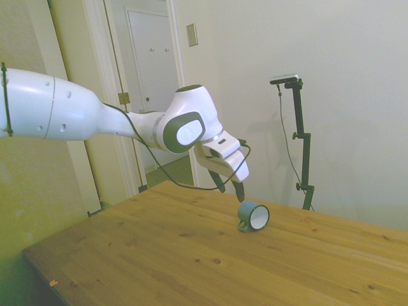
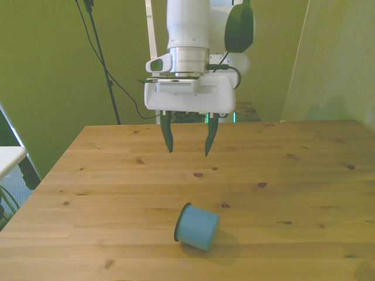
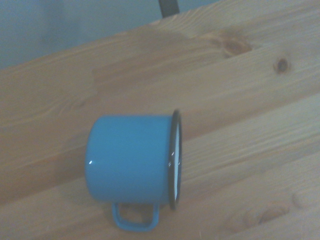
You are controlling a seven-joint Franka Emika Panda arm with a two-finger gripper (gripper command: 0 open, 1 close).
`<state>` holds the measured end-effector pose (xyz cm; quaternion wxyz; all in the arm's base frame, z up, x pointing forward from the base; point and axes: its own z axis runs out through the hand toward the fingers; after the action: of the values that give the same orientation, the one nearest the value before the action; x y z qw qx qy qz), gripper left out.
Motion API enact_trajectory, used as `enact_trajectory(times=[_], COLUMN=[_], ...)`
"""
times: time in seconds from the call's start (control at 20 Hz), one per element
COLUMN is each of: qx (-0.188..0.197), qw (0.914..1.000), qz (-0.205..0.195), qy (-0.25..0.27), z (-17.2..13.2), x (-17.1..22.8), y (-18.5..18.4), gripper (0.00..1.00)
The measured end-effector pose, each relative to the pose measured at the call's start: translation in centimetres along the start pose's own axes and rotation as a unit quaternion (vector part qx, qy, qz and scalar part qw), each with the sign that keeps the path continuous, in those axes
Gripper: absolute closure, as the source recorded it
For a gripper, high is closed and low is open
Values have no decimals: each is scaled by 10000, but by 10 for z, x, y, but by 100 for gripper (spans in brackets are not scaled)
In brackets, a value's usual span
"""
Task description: Flip the mug upright
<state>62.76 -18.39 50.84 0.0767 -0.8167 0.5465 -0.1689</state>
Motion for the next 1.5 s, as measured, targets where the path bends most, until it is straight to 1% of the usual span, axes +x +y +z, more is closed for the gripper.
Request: enact_trajectory(times=[0.1,0.15,0.3,0.4,0.55,0.7,0.95,1.05,1.2,1.5], qx=[71,33,103,149,196,278,408,339,361,573], qw=[9999,9998,9996,9989,9979,9959,9892,9881,9880,9823], qz=[135,168,258,405,453,393,301,277,258,248], qy=[-44,-32,-56,-162,-425,-767,-1374,-1477,-1479,-1767], z=[12,35,36,50,70,80,99,111,112,125], x=[18,31,39,54,70,74,80,83,82,78], y=[-4,-14,-19,-20,-22,-27,-25,-26,-29,-30], gripper=[0,0,0,0,0,0,0,0,0,0])
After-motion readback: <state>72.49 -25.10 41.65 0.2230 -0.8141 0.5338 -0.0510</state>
